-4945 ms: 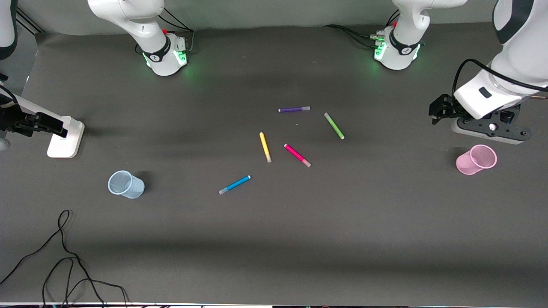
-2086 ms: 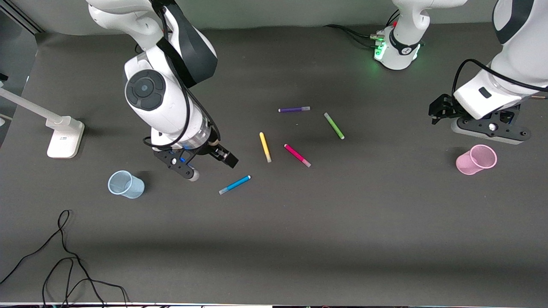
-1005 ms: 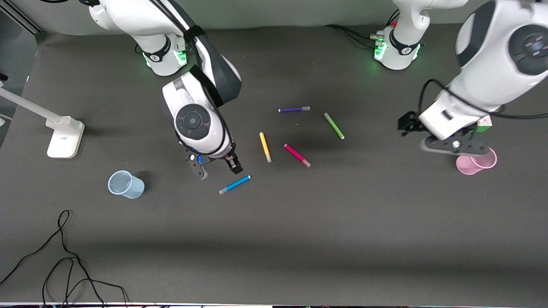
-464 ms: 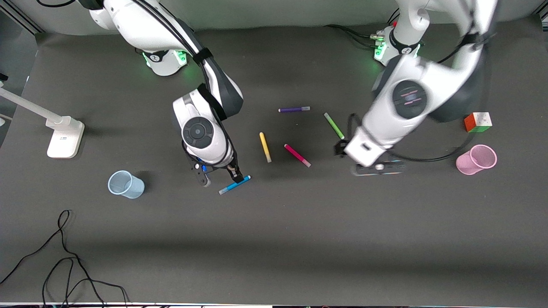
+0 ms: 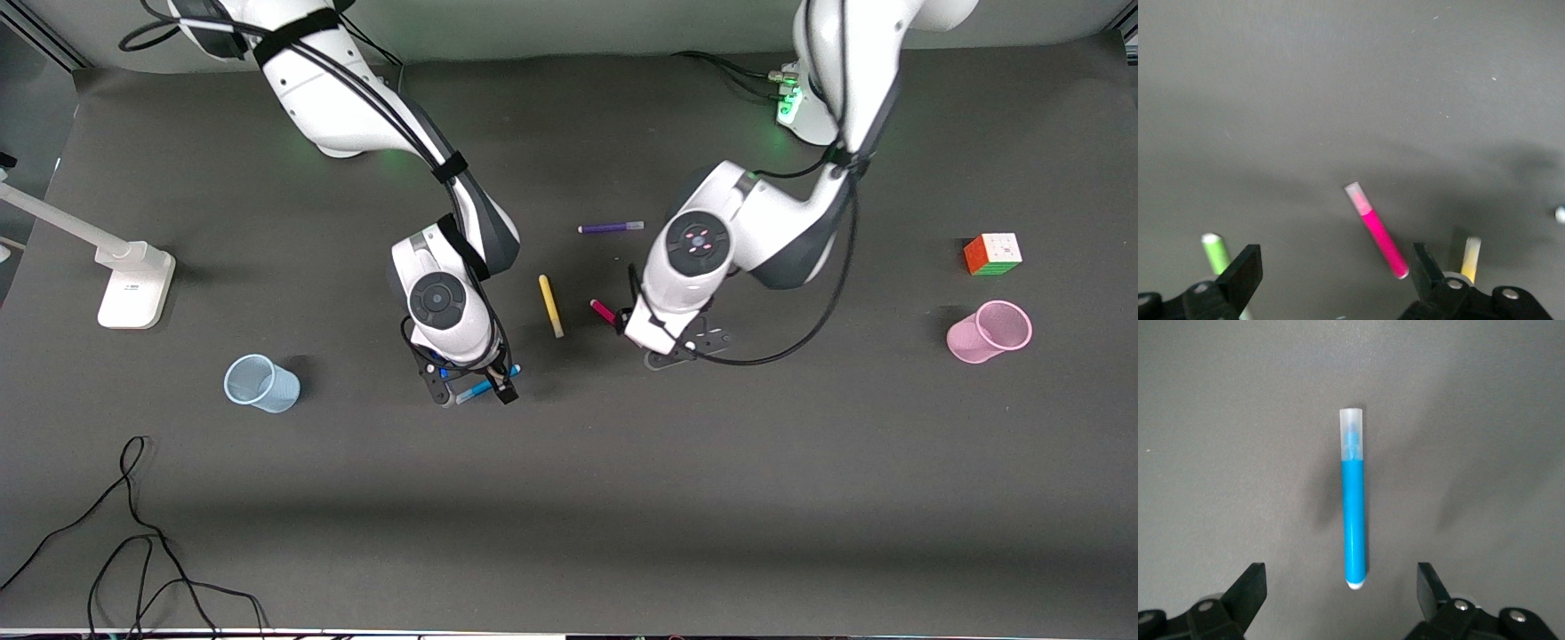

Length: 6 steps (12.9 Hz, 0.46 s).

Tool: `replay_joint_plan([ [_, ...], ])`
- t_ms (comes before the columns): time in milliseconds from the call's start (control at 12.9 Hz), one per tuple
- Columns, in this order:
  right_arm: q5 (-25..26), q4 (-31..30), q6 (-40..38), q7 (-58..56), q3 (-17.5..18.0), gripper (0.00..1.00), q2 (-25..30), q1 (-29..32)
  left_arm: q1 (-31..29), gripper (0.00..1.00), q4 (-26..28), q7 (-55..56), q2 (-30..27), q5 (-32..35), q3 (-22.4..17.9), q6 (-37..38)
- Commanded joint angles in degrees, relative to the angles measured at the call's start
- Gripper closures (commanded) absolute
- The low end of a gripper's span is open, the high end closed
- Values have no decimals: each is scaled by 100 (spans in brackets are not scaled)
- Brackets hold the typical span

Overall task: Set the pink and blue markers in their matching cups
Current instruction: 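Close the right gripper on the blue marker while the left gripper grasps the pink marker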

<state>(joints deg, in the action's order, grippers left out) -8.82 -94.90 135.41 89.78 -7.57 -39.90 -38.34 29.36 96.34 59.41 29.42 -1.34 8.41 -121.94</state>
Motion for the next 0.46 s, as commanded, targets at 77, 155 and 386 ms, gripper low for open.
replay_joint_plan([
  [77, -94, -477, 503, 48, 10, 0, 79, -111, 254, 1, -45, 2192, 318, -7, -94, -355],
  [155, -103, -512, 512, 66, 10, 0, 79, -129, 297, 1, -45, 2546, 397, -7, -94, -409],
  [386, -208, -513, 775, 101, 10, 0, -96, -174, 315, 1, 68, 2672, 512, -16, -94, -601],
])
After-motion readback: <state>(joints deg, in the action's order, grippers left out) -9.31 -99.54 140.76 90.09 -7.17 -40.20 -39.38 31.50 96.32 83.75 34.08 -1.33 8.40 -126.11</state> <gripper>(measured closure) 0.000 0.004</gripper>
